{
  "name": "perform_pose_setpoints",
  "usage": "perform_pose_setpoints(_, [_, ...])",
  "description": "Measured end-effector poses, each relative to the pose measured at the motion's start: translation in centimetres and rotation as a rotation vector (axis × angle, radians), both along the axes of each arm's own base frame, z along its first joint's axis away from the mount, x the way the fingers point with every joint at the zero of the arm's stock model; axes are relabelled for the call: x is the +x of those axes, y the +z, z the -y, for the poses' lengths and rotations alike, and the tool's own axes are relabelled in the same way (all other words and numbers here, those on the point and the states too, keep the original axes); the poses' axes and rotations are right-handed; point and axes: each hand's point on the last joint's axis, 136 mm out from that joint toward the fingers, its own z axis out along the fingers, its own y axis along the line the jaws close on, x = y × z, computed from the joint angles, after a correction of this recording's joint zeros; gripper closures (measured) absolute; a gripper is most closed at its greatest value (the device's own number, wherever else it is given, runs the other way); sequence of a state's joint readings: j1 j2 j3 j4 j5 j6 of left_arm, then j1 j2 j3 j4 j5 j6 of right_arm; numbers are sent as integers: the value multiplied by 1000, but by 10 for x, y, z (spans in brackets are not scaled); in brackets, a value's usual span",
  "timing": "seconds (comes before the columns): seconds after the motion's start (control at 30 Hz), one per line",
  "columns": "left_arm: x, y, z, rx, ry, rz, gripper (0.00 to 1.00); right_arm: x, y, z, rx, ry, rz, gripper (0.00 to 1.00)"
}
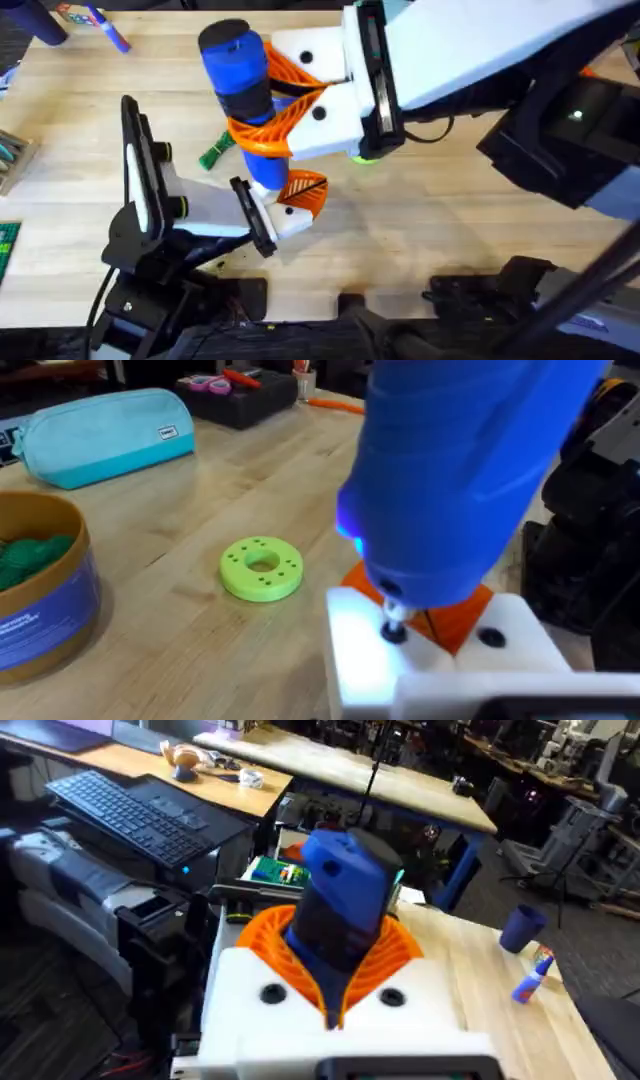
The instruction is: Pick up the gripper from the table and insert it into the empty holder that is missing its gripper. Then pick up a screw, insert it into the mounting hole, and use the screwdriver to tighten it. Finally, clean up the table by picking up the vegetable and placing it into the bucket.
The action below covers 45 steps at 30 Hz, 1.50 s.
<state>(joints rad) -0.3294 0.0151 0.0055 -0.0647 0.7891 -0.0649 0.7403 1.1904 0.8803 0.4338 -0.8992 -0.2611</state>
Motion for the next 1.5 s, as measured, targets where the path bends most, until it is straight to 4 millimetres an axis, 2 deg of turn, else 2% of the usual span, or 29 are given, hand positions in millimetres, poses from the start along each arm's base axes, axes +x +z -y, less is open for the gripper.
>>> perform_pose_setpoints(0.4, [0, 0, 0, -1, 3, -1, 990, 0, 3, 0, 10, 2, 18, 958])
perform_pose_setpoints(0.53, [1, 2, -1, -1, 8, 15, 990, 15, 16, 3, 79, -55, 17, 958])
perform_pose_setpoints(0.73, [1, 2, -1, -1, 9, 16, 990, 48, 40, 20, 148, -153, -39, 957])
perform_pose_setpoints(0.93, [1, 2, -1, -1, 9, 16, 990, 51, 52, 20, 144, -151, -83, 956])
perform_pose_setpoints(1.07, [1, 2, -1, -1, 9, 16, 990, 56, 47, 20, 130, -160, -107, 957])
perform_pose_setpoints(1.27, [1, 2, -1, -1, 9, 16, 990, 79, 29, 25, 84, -234, -178, 957])
perform_pose_setpoints(1.5, [1, 2, -1, -1, 11, 16, 990, 122, -6, 45, -6, -440, -294, 957])
